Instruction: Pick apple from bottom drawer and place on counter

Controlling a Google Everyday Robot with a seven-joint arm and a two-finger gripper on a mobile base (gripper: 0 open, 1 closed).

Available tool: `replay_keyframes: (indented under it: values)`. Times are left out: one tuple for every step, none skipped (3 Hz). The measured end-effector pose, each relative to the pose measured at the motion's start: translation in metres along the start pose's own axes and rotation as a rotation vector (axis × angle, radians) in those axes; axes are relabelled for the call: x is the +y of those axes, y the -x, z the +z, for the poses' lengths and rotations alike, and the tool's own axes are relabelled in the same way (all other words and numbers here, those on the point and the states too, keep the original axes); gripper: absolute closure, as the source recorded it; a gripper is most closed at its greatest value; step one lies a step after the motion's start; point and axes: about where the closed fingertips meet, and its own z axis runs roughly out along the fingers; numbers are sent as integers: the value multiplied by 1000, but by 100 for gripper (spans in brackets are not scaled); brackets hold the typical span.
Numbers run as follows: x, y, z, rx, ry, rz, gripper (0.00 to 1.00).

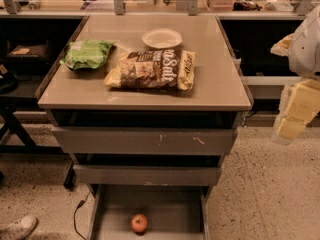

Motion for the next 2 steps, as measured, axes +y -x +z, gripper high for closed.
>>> replay_keyframes:
  values:
    - [28,-2,42,-27,41,32,0]
    - [57,-13,115,-41,105,49,0]
